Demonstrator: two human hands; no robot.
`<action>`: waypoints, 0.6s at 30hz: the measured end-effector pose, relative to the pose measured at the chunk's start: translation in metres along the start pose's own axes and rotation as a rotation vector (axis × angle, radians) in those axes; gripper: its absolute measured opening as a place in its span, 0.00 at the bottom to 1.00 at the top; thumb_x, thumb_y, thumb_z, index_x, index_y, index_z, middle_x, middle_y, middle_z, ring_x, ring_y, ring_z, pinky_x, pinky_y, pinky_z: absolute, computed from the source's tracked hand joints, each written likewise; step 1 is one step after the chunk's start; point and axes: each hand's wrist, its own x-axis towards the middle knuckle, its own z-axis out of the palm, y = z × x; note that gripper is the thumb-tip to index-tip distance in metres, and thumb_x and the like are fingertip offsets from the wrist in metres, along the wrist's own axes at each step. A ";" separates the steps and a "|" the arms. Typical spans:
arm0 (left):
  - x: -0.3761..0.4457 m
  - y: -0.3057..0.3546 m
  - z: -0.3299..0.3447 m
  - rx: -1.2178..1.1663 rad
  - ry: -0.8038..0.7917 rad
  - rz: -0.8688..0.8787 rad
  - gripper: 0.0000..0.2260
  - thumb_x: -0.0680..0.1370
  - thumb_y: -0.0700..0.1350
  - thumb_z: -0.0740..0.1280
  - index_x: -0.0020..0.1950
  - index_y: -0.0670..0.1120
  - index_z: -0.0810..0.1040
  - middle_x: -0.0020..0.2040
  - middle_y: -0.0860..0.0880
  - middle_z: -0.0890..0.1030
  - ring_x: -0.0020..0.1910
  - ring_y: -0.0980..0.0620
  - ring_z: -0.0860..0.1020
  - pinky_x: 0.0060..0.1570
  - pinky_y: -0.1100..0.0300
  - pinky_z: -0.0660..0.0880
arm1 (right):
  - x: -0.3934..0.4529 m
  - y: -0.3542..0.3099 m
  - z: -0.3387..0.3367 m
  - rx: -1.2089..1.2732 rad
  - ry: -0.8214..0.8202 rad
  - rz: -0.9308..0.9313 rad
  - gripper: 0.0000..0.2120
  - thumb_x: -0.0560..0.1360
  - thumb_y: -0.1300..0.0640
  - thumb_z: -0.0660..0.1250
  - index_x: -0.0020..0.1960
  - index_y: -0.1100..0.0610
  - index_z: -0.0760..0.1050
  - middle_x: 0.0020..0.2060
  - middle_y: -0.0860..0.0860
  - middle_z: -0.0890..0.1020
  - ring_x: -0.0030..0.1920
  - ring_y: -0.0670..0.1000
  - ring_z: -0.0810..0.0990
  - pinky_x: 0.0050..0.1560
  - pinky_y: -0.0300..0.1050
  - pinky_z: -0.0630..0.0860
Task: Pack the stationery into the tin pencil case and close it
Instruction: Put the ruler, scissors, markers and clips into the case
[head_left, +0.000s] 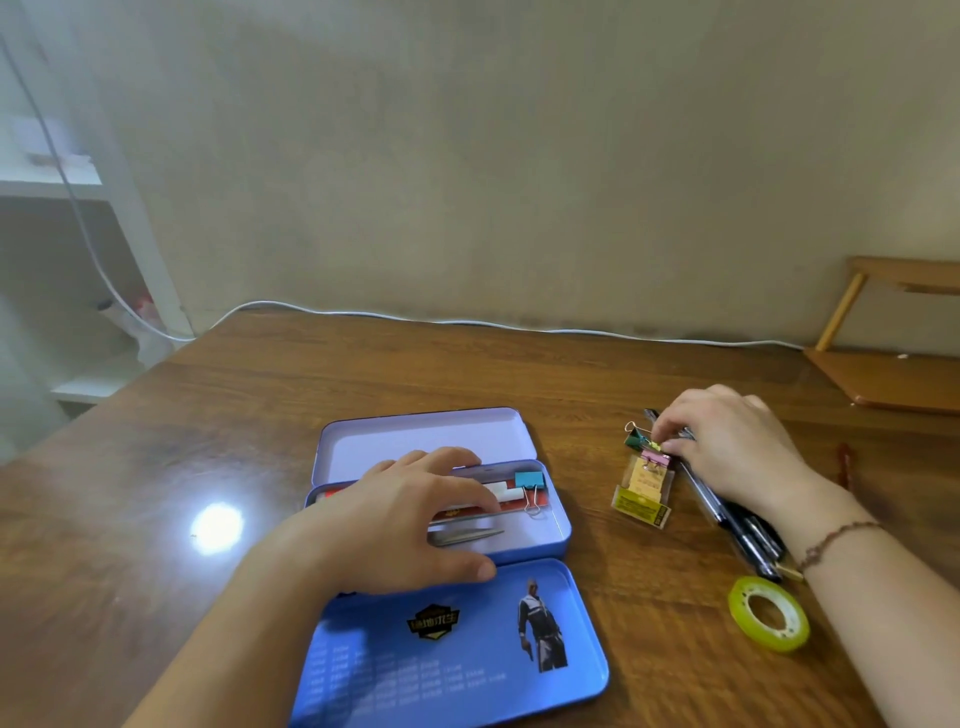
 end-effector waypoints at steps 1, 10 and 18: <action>0.000 0.000 0.000 -0.007 -0.002 0.004 0.24 0.71 0.68 0.68 0.65 0.68 0.71 0.75 0.64 0.59 0.69 0.56 0.63 0.67 0.56 0.61 | 0.000 0.001 0.001 -0.015 0.010 -0.012 0.04 0.74 0.50 0.71 0.46 0.41 0.80 0.49 0.40 0.81 0.53 0.47 0.73 0.55 0.51 0.69; 0.001 -0.002 0.001 0.003 -0.011 0.017 0.22 0.71 0.68 0.67 0.65 0.69 0.72 0.75 0.63 0.58 0.69 0.56 0.62 0.67 0.56 0.59 | -0.004 0.001 -0.006 -0.118 0.032 -0.038 0.09 0.74 0.54 0.71 0.51 0.41 0.82 0.48 0.38 0.82 0.51 0.46 0.74 0.52 0.49 0.69; 0.001 -0.003 0.001 0.020 -0.007 0.026 0.23 0.72 0.68 0.67 0.66 0.67 0.71 0.75 0.62 0.59 0.69 0.55 0.63 0.66 0.55 0.61 | -0.021 -0.057 -0.065 0.302 0.115 -0.125 0.06 0.71 0.54 0.75 0.42 0.43 0.84 0.38 0.38 0.81 0.41 0.43 0.78 0.45 0.48 0.76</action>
